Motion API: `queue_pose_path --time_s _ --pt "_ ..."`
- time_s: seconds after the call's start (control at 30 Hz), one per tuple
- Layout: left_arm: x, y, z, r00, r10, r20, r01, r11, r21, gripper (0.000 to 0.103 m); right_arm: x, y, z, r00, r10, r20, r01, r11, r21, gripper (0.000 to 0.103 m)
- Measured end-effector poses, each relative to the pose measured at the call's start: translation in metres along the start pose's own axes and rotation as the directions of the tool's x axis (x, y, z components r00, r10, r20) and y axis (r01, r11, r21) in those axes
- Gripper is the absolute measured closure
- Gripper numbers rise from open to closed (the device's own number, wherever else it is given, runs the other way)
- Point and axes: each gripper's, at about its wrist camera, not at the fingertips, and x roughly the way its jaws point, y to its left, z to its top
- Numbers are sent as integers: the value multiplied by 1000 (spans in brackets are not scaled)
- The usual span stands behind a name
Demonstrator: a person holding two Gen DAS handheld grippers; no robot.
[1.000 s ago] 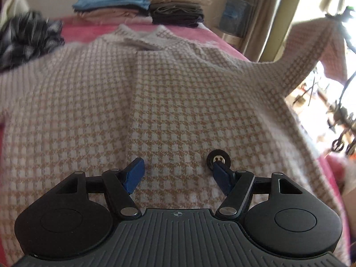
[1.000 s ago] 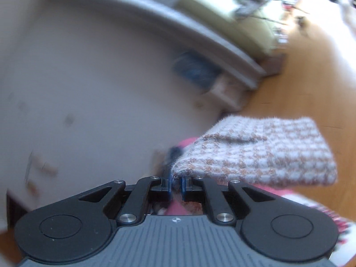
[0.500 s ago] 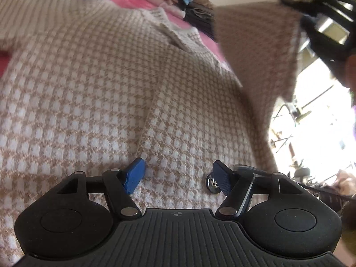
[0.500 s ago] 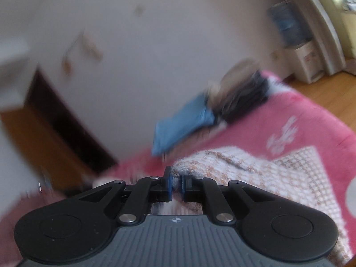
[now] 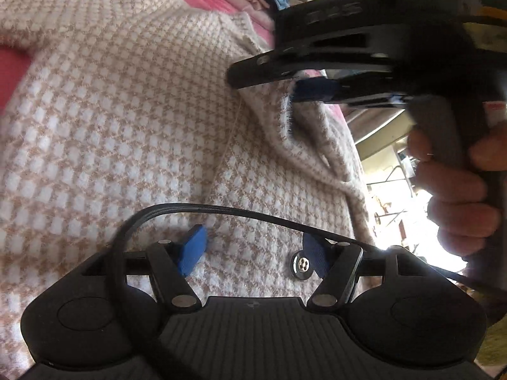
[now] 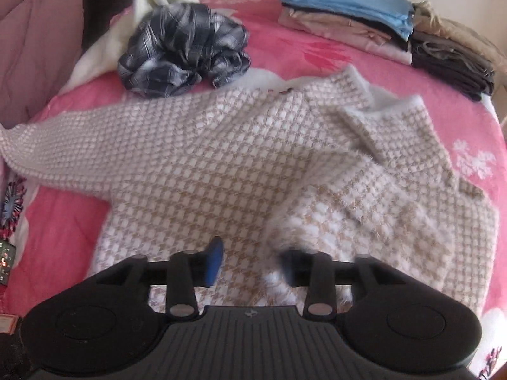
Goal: Fold clothes
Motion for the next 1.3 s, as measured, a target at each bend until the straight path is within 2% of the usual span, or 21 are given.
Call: queue_pose_path --time_s 0.17,0.27,0.37,0.43,0.53,0.57,0.67,0.7,0.8,0.87,0.97,1.0,1.07,1.13,1.17,1.23,1.3 --pt "-20 -6 3 998 68 13 -68 997 39 35 -42 -25 -9 996 66 58 -75 982 174 56" --pt "-38 -20 10 993 106 58 -113 986 120 35 -79 -51 -30 982 95 166 -147 931 334 54" --pt "-50 -38 21 983 142 117 -169 948 269 35 -107 -92 -67 962 65 266 -204 819 536 46" --pt "-49 -45 22 976 170 138 -210 902 377 35 -116 -119 -94 956 27 292 -221 719 659 46" --pt "-44 -52 24 963 206 172 -267 810 522 35 -109 -155 -132 965 -25 263 -203 565 800 46" --pt "-42 -51 24 961 215 175 -276 792 545 35 -104 -164 -141 966 -36 256 -200 523 828 46" --pt "-32 -31 26 965 217 148 -262 816 515 35 -86 -179 -153 959 -34 283 -239 444 863 47" --pt "-28 -23 27 967 222 129 -257 829 497 35 -79 -182 -153 958 -37 286 -242 434 868 48" --pt "-19 -4 30 966 247 79 -255 852 457 36 -60 -180 -134 964 -65 258 -192 501 844 48" --pt "-18 0 36 963 250 97 -267 852 451 36 -44 -178 -118 970 -84 228 -143 563 814 48" --pt "-17 6 47 960 253 121 -280 859 428 36 -12 -175 -96 985 -77 155 -74 625 777 48" --pt "-17 8 50 959 254 124 -282 865 414 36 -6 -173 -93 989 -78 127 -49 632 773 48" --pt "-16 15 56 960 257 111 -280 881 380 36 6 -171 -89 993 -67 93 -32 621 783 49" --pt "-17 20 61 963 253 95 -270 897 349 36 7 -168 -86 994 -37 102 -57 624 780 73" --pt "-18 21 63 965 247 94 -264 903 339 36 6 -166 -85 993 -14 114 -81 623 778 89" --pt "-21 22 66 968 233 93 -251 914 318 36 5 -161 -83 991 36 128 -123 609 784 92" --pt "-25 23 69 970 225 95 -244 923 297 36 -1 -152 -77 989 52 139 -140 623 769 97"
